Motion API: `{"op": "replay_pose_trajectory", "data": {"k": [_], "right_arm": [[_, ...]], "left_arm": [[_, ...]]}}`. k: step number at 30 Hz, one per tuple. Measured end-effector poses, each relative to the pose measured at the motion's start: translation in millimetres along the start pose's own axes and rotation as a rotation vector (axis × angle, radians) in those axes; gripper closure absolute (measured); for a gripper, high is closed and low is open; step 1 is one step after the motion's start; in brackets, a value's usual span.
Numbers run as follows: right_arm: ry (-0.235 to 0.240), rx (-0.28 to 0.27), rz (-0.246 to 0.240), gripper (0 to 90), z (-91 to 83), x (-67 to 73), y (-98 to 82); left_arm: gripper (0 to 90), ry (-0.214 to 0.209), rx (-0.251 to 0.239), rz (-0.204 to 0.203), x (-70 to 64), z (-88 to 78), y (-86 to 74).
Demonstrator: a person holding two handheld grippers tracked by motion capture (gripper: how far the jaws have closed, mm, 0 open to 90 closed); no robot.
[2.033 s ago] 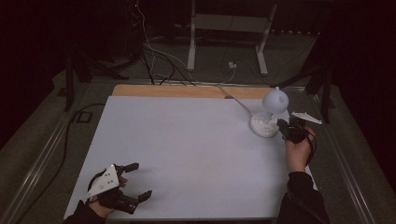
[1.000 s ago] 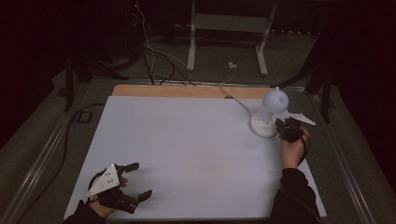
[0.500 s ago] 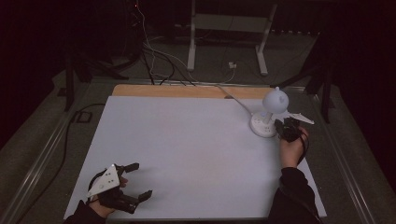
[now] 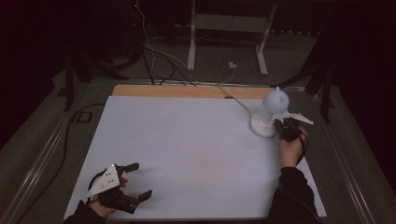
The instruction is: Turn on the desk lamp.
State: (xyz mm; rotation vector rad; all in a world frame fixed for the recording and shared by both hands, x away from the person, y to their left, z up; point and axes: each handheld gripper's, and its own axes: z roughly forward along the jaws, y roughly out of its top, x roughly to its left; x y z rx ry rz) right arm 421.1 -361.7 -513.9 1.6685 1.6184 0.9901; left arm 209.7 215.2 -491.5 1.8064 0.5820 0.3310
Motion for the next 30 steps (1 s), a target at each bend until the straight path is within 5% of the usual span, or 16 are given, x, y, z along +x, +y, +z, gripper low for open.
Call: {"op": "replay_pose_trajectory", "data": {"k": [7, 12, 21, 26, 30], "right_arm": [[0.027, -0.006, -0.008, 89.8, 1.0, 0.3, -2.1], [0.004, -0.017, -0.012, 88.9, -2.4, 6.6, 1.3], [0.025, -0.097, -0.028, 52.4, -19.1, -4.9, 6.3], [0.015, -0.081, -0.047, 22.1, -23.0, -3.1, 7.1], [0.055, -0.076, -0.061, 9.8, -27.1, -0.9, 8.5]], "left_arm": [[0.4, -0.003, 0.001, 0.001, 0.0, 0.5, 0.1], [0.4, 0.001, -0.005, -0.004, 0.7, -0.9, 0.2], [0.4, 0.000, -0.001, -0.001, 0.5, -0.2, 0.4], [0.4, 0.000, 0.000, -0.002, 0.6, -0.1, 0.3], [0.4, -0.001, -0.002, -0.003, 0.7, -0.2, 0.3]]}}
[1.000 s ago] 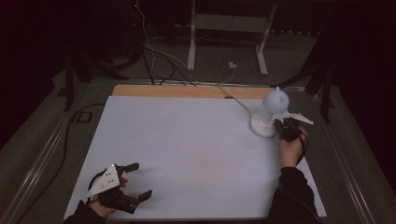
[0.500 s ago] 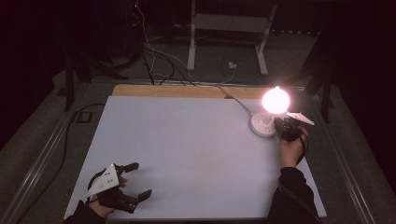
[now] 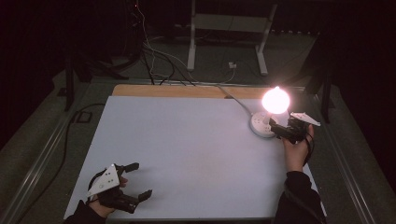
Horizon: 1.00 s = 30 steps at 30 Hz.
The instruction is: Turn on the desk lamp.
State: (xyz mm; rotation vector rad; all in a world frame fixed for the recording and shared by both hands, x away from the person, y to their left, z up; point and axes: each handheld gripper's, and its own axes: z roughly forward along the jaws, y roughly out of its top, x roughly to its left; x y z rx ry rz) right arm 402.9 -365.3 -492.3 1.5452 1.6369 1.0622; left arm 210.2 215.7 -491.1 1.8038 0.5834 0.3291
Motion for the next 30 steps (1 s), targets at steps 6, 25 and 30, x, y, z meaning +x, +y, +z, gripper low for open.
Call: {"op": "replay_pose_trajectory", "data": {"k": [6, 25, 30], "right_arm": [[0.101, -0.011, -0.043, 0.0, -12.7, 3.4, 3.3], [0.195, 0.019, -0.044, 0.0, -46.2, 20.0, 3.5], [0.202, 0.037, -0.052, 0.0, -58.2, 28.7, -3.4]], "left_arm": [[0.4, -0.002, 0.000, -0.002, 0.4, 0.3, 0.0], [0.4, 0.002, -0.011, -0.008, 1.2, -1.5, 0.3], [0.4, -0.003, -0.010, -0.008, 0.7, -1.6, 0.2]]}}
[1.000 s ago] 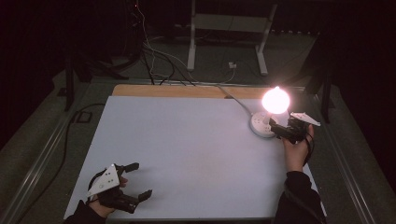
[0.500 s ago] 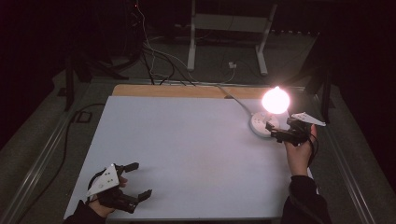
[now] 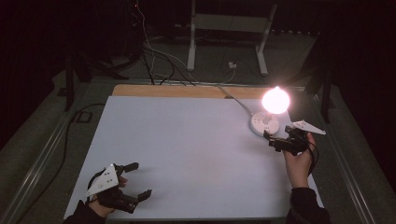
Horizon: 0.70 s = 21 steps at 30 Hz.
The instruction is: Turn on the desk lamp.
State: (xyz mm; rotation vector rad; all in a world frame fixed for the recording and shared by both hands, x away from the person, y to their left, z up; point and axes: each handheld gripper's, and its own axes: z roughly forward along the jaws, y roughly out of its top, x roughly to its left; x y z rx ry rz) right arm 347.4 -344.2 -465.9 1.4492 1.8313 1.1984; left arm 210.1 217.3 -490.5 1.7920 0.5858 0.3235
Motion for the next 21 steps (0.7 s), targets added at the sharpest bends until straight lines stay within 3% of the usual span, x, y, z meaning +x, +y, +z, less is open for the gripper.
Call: {"op": "replay_pose_trajectory", "data": {"k": [12, 21], "right_arm": [[0.040, 0.033, -0.038, 0.0, -24.7, 30.6, -25.4], [0.074, 0.068, -0.045, 0.0, -38.1, 40.3, -48.0]], "left_arm": [[0.4, -0.004, -0.007, -0.004, 0.6, -0.8, 0.4], [0.4, -0.003, -0.007, -0.007, 0.5, -0.6, 0.7]]}}
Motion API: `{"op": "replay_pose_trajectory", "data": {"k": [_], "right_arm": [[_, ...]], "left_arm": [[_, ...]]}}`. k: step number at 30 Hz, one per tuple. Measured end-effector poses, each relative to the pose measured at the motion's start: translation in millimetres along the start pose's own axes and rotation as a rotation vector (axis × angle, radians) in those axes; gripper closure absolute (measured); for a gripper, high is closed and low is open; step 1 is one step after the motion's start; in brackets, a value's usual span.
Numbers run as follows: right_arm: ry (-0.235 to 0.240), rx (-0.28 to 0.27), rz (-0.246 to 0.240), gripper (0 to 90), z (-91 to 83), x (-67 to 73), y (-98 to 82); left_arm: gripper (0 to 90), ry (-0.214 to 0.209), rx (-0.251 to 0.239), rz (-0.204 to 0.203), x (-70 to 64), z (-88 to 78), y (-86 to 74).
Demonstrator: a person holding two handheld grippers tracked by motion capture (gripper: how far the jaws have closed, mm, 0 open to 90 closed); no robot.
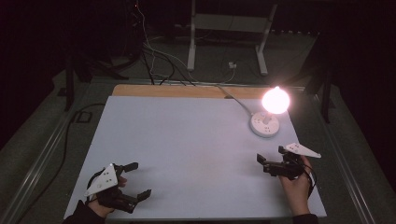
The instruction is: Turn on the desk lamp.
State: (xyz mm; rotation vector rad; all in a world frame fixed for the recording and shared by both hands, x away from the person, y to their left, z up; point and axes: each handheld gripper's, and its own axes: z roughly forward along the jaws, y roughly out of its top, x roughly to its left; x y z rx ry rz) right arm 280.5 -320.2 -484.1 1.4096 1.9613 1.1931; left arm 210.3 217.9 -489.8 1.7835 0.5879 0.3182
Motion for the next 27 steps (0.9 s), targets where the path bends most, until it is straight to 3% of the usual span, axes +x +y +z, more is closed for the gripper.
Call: {"op": "replay_pose_trajectory", "data": {"k": [15, 24, 27], "right_arm": [[0.032, 0.033, -0.029, 0.0, -12.8, 12.8, -36.9], [0.027, 0.061, -0.095, 0.0, -5.8, 19.9, -41.1], [0.026, 0.064, -0.097, 0.0, -5.4, 20.3, -41.2]], "left_arm": [[0.4, 0.003, 0.004, 0.003, -0.2, 0.5, -0.4], [0.4, -0.002, 0.002, 0.003, -0.7, 0.3, -0.2], [0.4, -0.002, 0.005, 0.006, -0.3, 0.7, -0.4]]}}
